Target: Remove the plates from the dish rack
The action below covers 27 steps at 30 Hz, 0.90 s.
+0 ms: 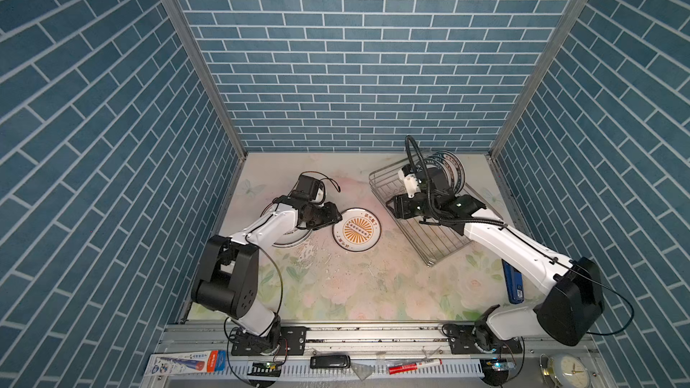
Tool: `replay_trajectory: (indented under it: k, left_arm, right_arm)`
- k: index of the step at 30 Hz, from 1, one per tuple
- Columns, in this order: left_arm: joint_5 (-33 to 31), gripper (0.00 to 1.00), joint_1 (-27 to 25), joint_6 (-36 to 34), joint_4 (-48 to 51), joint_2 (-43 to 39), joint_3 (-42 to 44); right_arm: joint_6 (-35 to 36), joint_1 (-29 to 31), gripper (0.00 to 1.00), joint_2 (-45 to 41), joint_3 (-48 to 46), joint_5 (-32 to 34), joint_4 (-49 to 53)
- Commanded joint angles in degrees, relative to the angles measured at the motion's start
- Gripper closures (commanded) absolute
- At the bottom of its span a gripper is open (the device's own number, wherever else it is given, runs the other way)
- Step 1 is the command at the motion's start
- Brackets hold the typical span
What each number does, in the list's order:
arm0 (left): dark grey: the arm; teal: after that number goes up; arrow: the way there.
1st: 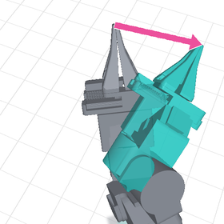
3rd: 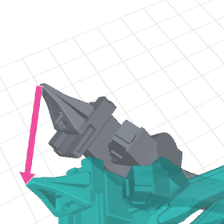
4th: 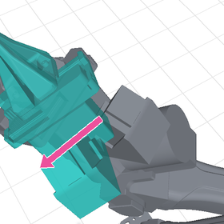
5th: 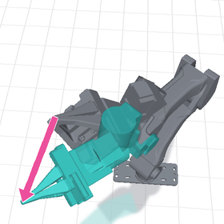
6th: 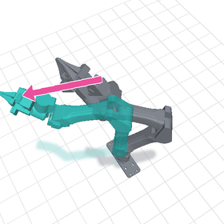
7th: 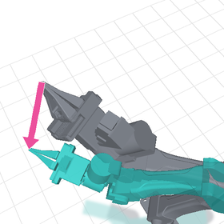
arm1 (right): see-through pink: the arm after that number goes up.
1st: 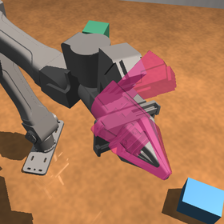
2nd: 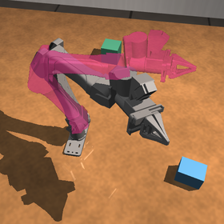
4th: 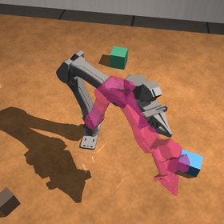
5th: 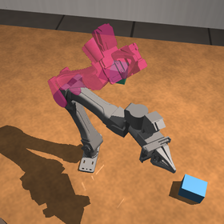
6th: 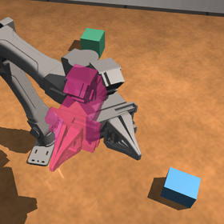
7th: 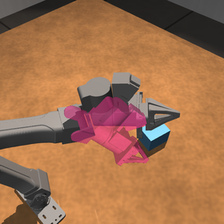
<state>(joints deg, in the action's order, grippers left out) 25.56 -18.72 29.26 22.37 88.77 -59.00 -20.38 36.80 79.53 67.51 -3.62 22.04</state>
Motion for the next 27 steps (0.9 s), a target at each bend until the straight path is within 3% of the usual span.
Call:
replay_trajectory:
  k: [1, 4, 5, 6, 18, 27]
  left_arm:
    - [4.4, 0.42, -1.8, -1.9, -7.3, -2.5, 2.9]
    - [4.4, 0.36, -3.1, -3.8, -10.6, -4.6, 4.0]
    - [3.6, 0.02, -3.6, -4.1, -11.5, -5.5, 4.4]
    - [2.1, 0.01, -4.2, -4.6, -11.8, -6.3, 4.7]
    - [-4.0, 0.01, -6.9, -5.2, -11.4, -6.8, 4.1]
    - [-11.8, 0.01, -8.4, 1.1, -10.9, -8.9, 4.0]
  right_arm:
    - [2.7, -1.9, 0.35, -1.4, -0.1, 14.3, 2.5]
    - [2.7, -4.4, 0.36, -0.6, 0.4, 22.1, 2.6]
    - [2.8, -5.4, 0.36, -0.2, 0.3, 23.3, 2.5]
    - [2.6, -6.5, 0.36, 0.5, 0.3, 23.5, 2.2]
    - [2.8, -15.7, 0.40, 8.2, 3.8, 21.3, 1.0]
    - [4.5, -18.1, 0.41, 12.6, 6.5, 19.3, 0.0]
